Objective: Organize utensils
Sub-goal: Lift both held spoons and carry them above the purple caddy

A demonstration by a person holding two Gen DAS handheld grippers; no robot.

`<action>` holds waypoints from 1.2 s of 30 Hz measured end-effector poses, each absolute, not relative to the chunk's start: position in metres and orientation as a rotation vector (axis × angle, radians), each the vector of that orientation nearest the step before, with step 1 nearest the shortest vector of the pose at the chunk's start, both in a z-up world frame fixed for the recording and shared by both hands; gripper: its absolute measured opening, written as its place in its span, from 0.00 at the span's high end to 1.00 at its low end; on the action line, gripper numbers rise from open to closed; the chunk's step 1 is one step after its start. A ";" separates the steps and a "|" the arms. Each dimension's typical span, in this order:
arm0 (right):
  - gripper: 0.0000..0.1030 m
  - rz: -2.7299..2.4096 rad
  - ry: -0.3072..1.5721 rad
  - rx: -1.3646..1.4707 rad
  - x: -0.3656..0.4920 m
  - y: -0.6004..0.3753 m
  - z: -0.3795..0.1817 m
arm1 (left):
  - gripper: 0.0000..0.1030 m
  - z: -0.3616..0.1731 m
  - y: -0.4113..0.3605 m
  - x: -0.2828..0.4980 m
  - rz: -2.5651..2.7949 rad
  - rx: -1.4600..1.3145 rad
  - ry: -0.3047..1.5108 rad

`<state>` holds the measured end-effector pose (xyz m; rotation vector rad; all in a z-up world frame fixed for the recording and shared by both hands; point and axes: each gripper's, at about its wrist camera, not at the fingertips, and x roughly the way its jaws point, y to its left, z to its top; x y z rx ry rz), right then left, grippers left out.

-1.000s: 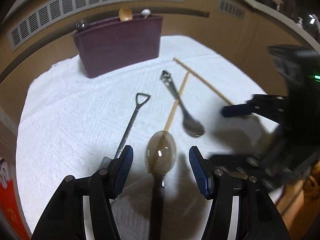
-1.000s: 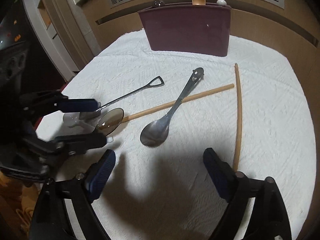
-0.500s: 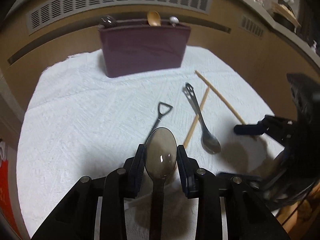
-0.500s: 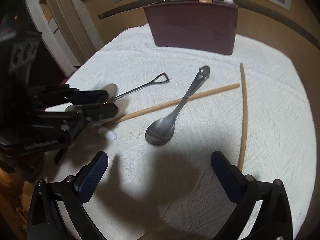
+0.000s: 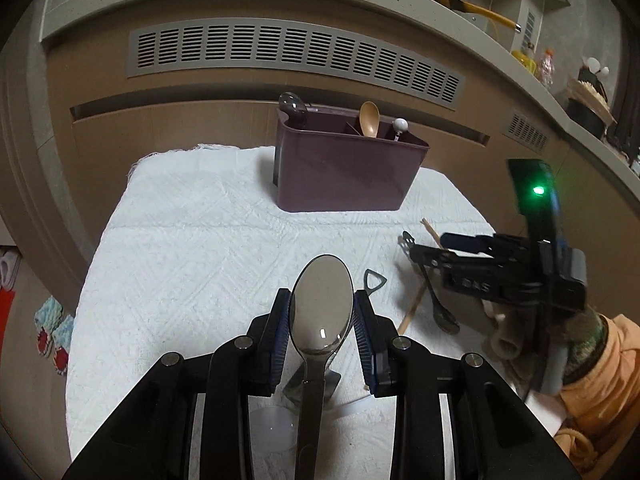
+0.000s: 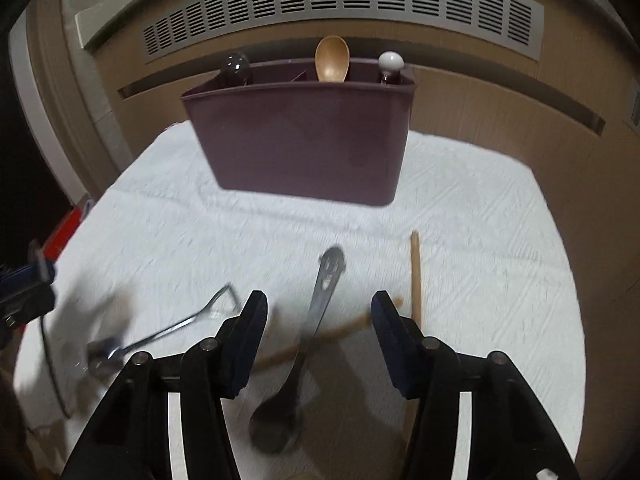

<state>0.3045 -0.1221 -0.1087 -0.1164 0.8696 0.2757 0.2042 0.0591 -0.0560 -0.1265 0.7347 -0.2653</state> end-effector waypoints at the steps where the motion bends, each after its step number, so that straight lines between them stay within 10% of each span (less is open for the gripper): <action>1: 0.49 0.263 0.875 -0.128 0.310 -0.120 -0.112 | 0.69 -0.057 0.059 0.204 -0.266 -0.132 0.735; 8: 0.83 0.255 0.917 -0.165 0.331 -0.107 -0.126 | 0.69 -0.066 0.069 0.203 -0.260 -0.174 0.745; 19: 0.84 0.351 0.681 -0.086 0.250 -0.135 -0.031 | 0.72 -0.035 0.055 0.193 -0.266 -0.153 0.679; 30: 0.84 0.269 0.237 -0.113 0.255 -0.154 0.150 | 0.85 0.144 0.027 0.226 -0.241 -0.032 0.213; 36: 0.84 0.249 0.231 -0.111 0.262 -0.170 0.152 | 0.83 0.104 0.012 0.273 -0.398 0.012 0.463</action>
